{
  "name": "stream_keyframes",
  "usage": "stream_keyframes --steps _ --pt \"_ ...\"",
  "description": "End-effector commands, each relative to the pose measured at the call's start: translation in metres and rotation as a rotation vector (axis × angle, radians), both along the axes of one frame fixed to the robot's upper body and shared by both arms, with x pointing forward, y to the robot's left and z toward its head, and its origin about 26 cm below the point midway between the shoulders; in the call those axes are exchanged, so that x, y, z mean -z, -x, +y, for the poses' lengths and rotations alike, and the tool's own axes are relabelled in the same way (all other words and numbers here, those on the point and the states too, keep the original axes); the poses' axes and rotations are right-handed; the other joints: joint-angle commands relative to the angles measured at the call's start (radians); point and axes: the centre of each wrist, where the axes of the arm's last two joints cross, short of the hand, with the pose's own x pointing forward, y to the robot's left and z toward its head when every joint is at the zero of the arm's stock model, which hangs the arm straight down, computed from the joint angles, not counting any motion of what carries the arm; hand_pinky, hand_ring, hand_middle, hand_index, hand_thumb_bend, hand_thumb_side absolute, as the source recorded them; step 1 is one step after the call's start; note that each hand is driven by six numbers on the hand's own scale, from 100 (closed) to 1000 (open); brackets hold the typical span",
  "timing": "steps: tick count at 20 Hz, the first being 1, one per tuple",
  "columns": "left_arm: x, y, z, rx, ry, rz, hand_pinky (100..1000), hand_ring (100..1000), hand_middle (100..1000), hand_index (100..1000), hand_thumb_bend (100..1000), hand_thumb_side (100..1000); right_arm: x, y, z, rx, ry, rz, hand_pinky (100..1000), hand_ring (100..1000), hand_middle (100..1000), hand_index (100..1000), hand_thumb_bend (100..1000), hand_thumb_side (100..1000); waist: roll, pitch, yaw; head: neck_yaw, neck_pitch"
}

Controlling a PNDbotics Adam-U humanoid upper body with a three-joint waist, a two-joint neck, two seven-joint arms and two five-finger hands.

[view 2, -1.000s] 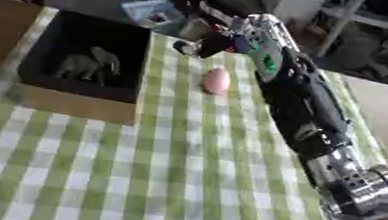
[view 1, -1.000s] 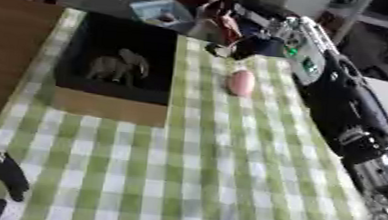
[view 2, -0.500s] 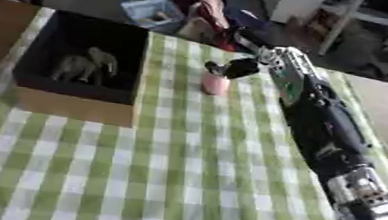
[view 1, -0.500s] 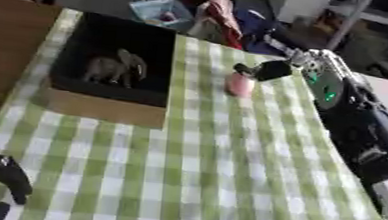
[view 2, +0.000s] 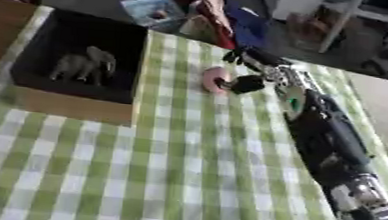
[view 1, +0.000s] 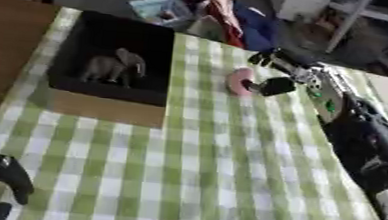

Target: Pick up objects on the table and place them in the box.

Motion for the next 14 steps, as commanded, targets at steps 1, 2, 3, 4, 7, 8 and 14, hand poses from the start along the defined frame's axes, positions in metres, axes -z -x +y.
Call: stream_keyframes --steps 1,2,3,4,7,8,14 --pt "-0.010 0.000 0.000 0.004 -0.004 -0.037 653 555 581 689 100 306 -0.011 -0.001 -0.004 0.014 0.020 -0.030 782 799 760 849 298 573 0.011 -0.014 0.000 -0.001 -0.014" --pt "-0.010 0.000 0.000 0.005 -0.005 -0.037 653 555 581 689 100 305 -0.009 -0.001 -0.003 0.014 0.022 -0.030 780 795 753 842 293 567 0.011 -0.013 0.001 -0.001 -0.015" --pt "-0.010 0.000 0.000 0.005 -0.005 -0.037 653 555 581 689 100 305 -0.008 -0.001 -0.002 0.015 0.024 -0.031 776 789 742 834 283 558 0.011 -0.013 0.002 -0.001 -0.016" --pt "-0.010 0.000 0.000 0.005 -0.005 -0.038 653 555 581 689 100 305 -0.007 -0.001 -0.001 0.016 0.024 -0.036 773 783 733 826 279 552 0.012 -0.012 0.003 -0.001 -0.017" --pt "-0.009 0.000 -0.001 0.004 -0.006 -0.039 653 555 581 689 100 302 -0.005 -0.002 0.002 0.024 0.023 -0.066 746 720 631 754 257 453 0.013 -0.010 0.005 0.000 -0.018" --pt "-0.009 0.000 -0.001 0.004 -0.007 -0.039 653 555 581 689 100 302 -0.004 -0.002 0.003 0.026 0.023 -0.080 743 711 617 743 255 433 0.013 -0.009 0.005 0.000 -0.018" --pt "-0.010 0.000 -0.001 0.005 -0.008 -0.040 653 556 582 689 100 302 -0.005 -0.003 0.008 0.021 0.041 -0.144 719 634 481 626 145 167 0.011 -0.006 0.006 -0.002 -0.019"
